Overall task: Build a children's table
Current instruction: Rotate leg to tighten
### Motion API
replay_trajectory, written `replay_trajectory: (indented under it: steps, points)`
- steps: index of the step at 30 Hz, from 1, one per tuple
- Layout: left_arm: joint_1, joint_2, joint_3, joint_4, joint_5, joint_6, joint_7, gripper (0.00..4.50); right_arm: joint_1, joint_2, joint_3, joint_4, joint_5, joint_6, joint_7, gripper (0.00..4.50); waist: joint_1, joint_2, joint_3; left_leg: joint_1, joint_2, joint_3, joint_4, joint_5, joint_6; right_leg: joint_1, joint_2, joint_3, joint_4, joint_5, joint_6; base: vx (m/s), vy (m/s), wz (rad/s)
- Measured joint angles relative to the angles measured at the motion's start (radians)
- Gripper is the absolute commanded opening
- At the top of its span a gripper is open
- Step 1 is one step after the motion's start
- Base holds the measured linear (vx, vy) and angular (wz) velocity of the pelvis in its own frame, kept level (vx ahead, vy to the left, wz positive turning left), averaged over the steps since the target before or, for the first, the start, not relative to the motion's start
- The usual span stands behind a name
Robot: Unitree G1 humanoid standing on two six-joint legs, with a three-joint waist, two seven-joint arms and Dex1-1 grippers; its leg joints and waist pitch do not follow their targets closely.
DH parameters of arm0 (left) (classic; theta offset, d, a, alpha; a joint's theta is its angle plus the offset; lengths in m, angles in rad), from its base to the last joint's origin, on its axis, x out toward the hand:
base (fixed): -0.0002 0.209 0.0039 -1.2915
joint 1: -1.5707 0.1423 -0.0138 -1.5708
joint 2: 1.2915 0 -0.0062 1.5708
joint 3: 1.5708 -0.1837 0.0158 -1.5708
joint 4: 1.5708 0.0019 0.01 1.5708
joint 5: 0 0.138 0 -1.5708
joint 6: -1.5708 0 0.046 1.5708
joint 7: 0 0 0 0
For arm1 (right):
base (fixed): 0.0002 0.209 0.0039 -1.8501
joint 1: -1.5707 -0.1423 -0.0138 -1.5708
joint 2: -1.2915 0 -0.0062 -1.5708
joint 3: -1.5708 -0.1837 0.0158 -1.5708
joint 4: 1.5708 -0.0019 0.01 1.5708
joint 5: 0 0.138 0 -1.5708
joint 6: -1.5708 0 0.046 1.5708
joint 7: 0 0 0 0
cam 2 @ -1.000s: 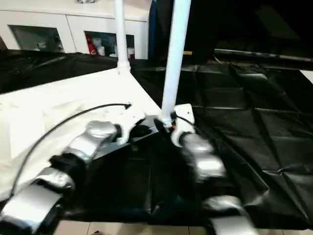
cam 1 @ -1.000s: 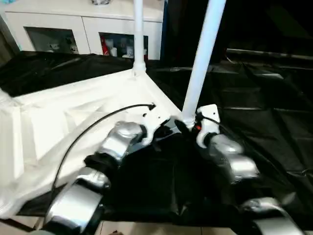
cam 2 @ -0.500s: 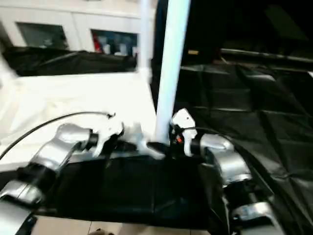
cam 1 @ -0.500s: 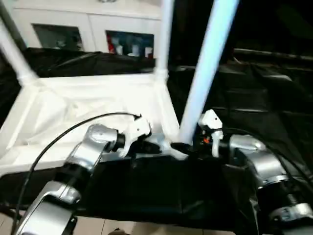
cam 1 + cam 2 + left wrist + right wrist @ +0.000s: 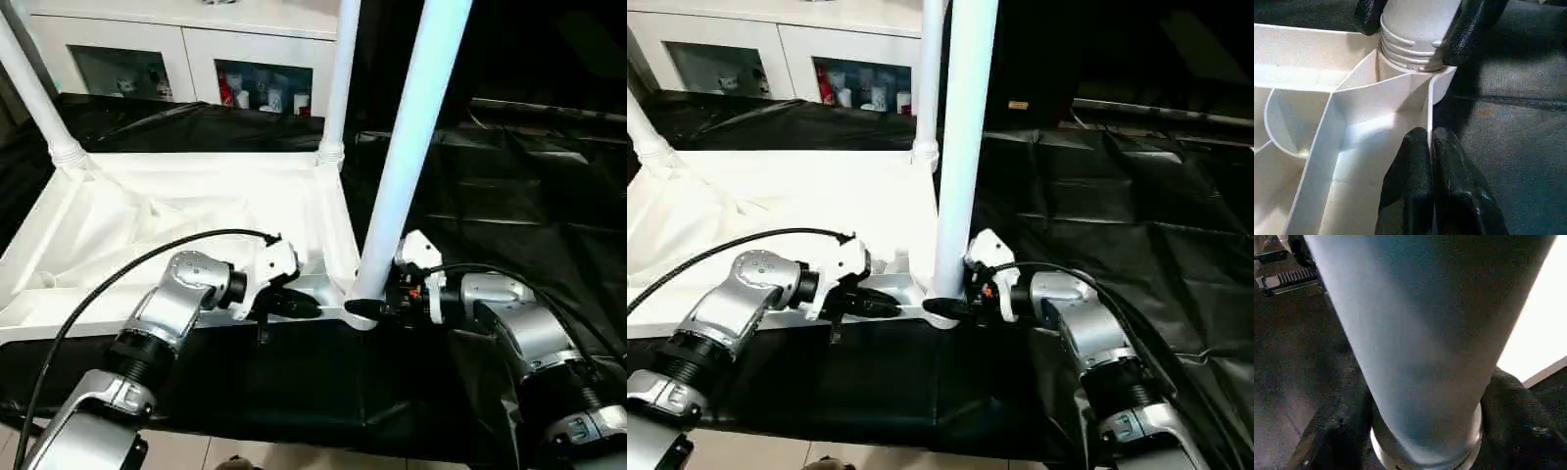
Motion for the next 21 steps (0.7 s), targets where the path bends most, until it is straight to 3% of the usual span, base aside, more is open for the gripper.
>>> replay_trajectory:
  steps: [10, 14, 21]
  points:
    - [-0.005, -0.013, 0.000, 0.013, 0.006, 0.001, 0.043, 0.00, 0.021, 0.025, -0.027, 0.008, 0.001, -0.010, -0.055, 2.65, -0.001, 0.000, 0.000, 0.001, 0.000, 0.000, 0.004, 0.000, 0.000, 0.001, 0.000, 0.001, 0.003, 0.000, 0.000, 0.000, 0.000, 0.00]
    - [-0.078, -0.102, 0.008, 0.141, 0.049, -0.014, 0.197, 0.00, 0.023, 0.130, -0.128, 0.077, 0.010, 0.003, -0.276, 2.65, -0.007, -0.001, -0.001, 0.005, 0.000, 0.000, 0.008, 0.000, 0.000, 0.006, -0.001, 0.002, 0.002, 0.002, -0.002, 0.000, 0.000, 0.00]
    - [-0.164, -0.211, 0.020, 0.285, 0.081, 0.002, 0.429, 0.00, -0.033, 0.261, -0.204, 0.186, -0.023, -0.031, -0.647, 2.65, -0.021, 0.000, -0.002, 0.008, -0.002, -0.001, 0.007, 0.000, 0.000, 0.010, -0.001, 0.003, -0.001, 0.004, -0.003, 0.000, 0.000, 0.00]
